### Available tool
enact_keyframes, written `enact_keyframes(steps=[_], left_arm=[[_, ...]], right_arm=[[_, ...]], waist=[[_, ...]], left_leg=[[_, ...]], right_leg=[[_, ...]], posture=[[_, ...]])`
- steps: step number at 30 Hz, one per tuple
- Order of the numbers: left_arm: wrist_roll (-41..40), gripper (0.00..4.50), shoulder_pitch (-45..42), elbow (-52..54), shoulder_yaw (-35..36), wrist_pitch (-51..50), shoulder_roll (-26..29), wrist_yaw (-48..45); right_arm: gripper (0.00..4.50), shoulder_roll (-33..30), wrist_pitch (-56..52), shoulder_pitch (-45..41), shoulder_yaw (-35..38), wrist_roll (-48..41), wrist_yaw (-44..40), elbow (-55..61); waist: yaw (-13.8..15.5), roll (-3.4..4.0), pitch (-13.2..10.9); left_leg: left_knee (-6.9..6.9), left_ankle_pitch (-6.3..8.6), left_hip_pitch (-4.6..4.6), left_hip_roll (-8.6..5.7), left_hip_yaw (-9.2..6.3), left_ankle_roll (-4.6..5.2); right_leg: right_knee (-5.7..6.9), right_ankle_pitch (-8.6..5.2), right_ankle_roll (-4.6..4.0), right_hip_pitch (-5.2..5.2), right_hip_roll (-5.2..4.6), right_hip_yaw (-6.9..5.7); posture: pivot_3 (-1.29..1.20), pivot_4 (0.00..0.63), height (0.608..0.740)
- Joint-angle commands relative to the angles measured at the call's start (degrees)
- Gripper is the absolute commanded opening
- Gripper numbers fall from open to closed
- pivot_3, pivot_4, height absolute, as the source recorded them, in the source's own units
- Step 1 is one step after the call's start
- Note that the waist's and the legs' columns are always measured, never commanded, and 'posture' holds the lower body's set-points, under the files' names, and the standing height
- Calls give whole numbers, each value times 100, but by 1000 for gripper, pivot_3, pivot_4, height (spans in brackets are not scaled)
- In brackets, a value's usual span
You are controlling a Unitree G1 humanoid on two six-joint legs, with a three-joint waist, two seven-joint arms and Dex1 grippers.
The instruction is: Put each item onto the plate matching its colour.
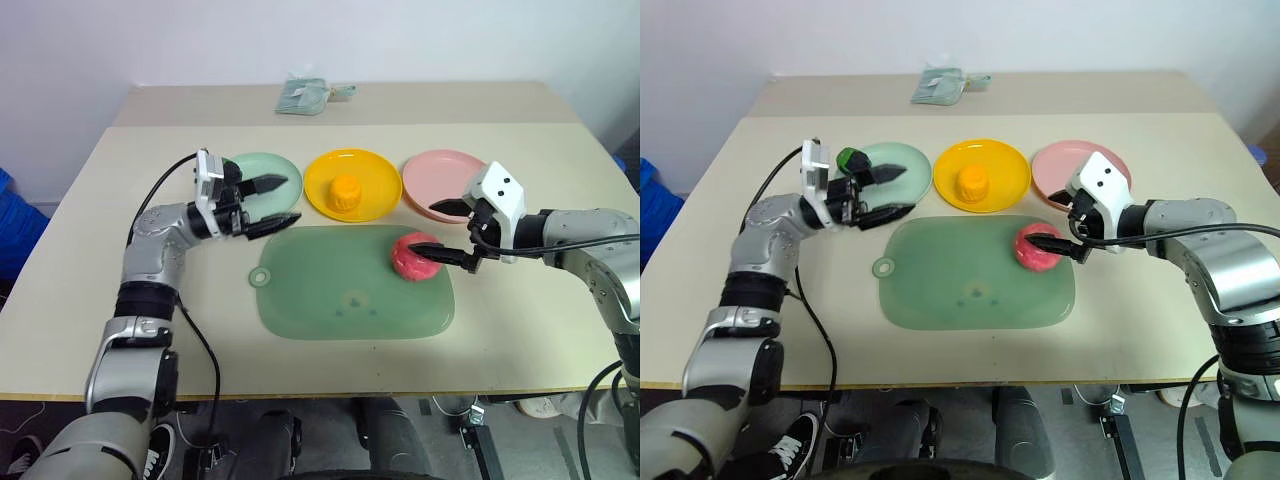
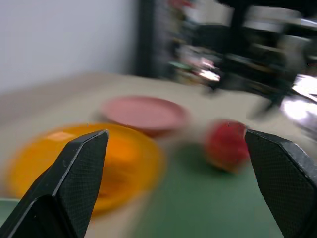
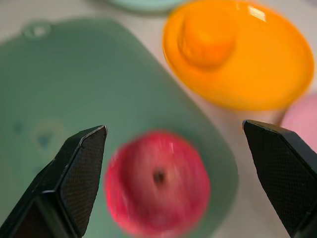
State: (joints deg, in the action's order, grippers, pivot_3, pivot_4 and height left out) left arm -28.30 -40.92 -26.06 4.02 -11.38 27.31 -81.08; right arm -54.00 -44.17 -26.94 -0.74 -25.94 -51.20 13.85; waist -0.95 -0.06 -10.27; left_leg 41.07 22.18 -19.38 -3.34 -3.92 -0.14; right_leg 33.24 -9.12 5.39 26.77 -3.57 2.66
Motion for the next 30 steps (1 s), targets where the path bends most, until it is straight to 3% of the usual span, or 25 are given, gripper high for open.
enact_keyframes(steps=[1, 10, 14, 16, 21, 27, 29, 30], left_arm=[[-210, 4470, 56, 577, 7, -384, 223, -204], [-240, 4470, 276, 1178, -42, -704, 107, 97], [-224, 4500, 308, 1251, -4, -743, 121, 198], [-225, 4500, 312, 1249, 19, -719, 120, 237], [-146, 4500, 279, 1165, 74, -461, 25, 469], [-45, 4500, 288, 1037, 51, -244, 79, 545], [-77, 4500, 304, 1063, 44, -265, 89, 548], [-87, 4500, 310, 1073, 42, -268, 92, 551]], right_arm=[[4500, -71, 9, 66, -54, 135, -62, 36], [4500, 216, 238, 128, -340, 532, 42, -347], [3305, 532, 198, -129, 33, 305, 140, -491], [3141, 683, 256, -286, 182, 264, 225, -600], [3141, 1193, 966, -989, 571, 500, 872, -1249], [3141, 1463, 1966, -1591, 302, 1472, 1699, -2510], [4200, 1615, 2202, -1829, 304, 1716, 2026, -2998], [4463, 1642, 2376, -1920, 265, 1884, 2161, -3230]], waist=[[15, 0, 0], [32, 0, 0], [31, 0, 0], [23, 0, 0], [18, 0, 0], [32, 0, 0], [12, 0, 0], [-1, 1, 0]], left_leg=[[0, 3, 2, 1, -1, 6], [1, -12, -1, 3, -3, -22], [1, -12, 0, 2, -3, -22], [1, -12, 0, 2, -3, -22], [-1, -13, 0, 3, -2, -23], [-2, -12, -6, -1, -4, -22], [-2, -11, -7, -2, 1, -20], [-3, -11, -8, -2, 4, -20]], right_leg=[[2, 0, 0, 0, 0, 0], [5, 0, 0, 1, 1, -2], [-1, 0, 0, 0, 0, -1], [-1, 0, 0, 2, 0, -1], [1, 0, 0, 4, 1, 0], [2, 1, -1, 3, -3, -2], [2, 1, -2, 3, -3, 0], [3, 1, -2, 5, -4, 2]], posture=[[0, 150, 740], [0, 150, 740], [0, 150, 740], [0, 150, 740], [0, 150, 740], [0, 150, 740], [0, 150, 740], [0, 150, 740]])
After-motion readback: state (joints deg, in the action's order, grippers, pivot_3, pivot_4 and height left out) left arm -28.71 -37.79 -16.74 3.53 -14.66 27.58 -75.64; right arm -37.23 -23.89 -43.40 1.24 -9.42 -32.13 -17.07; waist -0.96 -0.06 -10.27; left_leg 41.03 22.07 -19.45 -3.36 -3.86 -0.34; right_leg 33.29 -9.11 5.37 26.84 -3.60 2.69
